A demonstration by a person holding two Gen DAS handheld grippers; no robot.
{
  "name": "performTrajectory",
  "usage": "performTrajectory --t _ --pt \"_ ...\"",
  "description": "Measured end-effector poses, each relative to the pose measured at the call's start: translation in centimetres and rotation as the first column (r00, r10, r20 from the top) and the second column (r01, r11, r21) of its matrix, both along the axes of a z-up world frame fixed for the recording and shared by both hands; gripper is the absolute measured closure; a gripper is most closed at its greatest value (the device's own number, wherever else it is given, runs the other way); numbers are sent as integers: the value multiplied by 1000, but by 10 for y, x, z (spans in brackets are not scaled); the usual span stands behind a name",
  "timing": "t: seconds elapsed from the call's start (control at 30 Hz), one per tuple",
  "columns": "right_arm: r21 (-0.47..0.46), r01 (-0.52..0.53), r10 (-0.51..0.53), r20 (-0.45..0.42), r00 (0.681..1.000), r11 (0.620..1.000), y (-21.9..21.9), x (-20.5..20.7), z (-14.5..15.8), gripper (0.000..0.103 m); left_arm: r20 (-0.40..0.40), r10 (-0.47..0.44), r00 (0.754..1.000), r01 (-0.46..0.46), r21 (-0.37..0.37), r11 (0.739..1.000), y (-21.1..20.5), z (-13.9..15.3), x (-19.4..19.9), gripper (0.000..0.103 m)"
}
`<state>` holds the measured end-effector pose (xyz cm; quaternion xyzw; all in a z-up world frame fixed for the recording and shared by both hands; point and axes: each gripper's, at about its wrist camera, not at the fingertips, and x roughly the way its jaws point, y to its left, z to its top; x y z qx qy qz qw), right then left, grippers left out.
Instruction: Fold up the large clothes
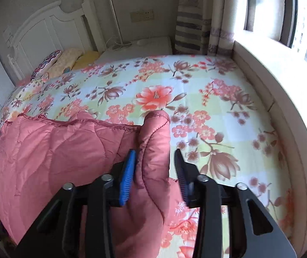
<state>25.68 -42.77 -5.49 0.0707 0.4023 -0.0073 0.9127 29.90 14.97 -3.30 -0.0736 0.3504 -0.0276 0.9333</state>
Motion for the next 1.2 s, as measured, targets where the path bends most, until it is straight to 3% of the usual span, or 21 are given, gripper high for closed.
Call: performTrajectory --t 0.03,0.1,0.17,0.23,0.37,0.4,0.47,0.53,0.6,0.77,0.87,0.93,0.97,1.07,1.2 --pt "-4 -23 23 76 997 1000 11 -12 19 23 135 -9 991 -2 78 997 -14 23 -20 5" --pt "-6 -115 114 196 974 993 40 -27 45 18 218 -75 973 37 173 984 -45 47 -34 3" --pt "-69 -198 208 213 955 978 88 -30 52 18 187 -160 969 106 270 957 -89 49 -36 3" --pt "-164 -254 282 185 941 953 136 -23 45 26 124 -211 970 155 355 922 -131 32 -29 4" --pt "-231 -346 365 45 930 909 192 12 7 46 -8 -236 972 216 433 875 -166 -15 -3 8" --pt "-255 -349 362 5 932 902 197 22 -7 46 -25 -224 974 211 451 867 -170 -27 4 8" --pt "-253 -358 347 -91 934 899 201 42 -47 46 -105 -205 973 230 441 868 -166 -59 23 8" --pt "-178 -340 334 -64 940 923 191 51 -61 46 -140 -189 972 228 353 907 -155 -77 36 7" --pt "-160 -339 332 -69 941 927 188 53 -64 46 -151 -187 971 227 319 920 -150 -82 42 6" --pt "-203 -322 309 -90 947 925 196 49 -53 46 -161 -186 969 230 323 918 -151 -87 41 5" --pt "-219 -339 349 8 937 915 216 33 -25 48 -158 -186 970 228 317 920 -151 -86 40 5" --pt "-278 -358 384 44 922 892 235 26 -18 48 -158 -187 970 229 310 923 -151 -85 40 5" --pt "-299 -379 406 32 913 876 245 27 -21 48 -157 -187 970 228 308 924 -151 -85 40 5" --pt "-289 -468 455 -116 883 835 263 45 -58 48 -158 -187 970 228 299 927 -149 -85 39 5" --pt "-230 -443 440 -65 895 867 251 51 -64 43 -162 -181 970 223 300 927 -149 -85 40 5"
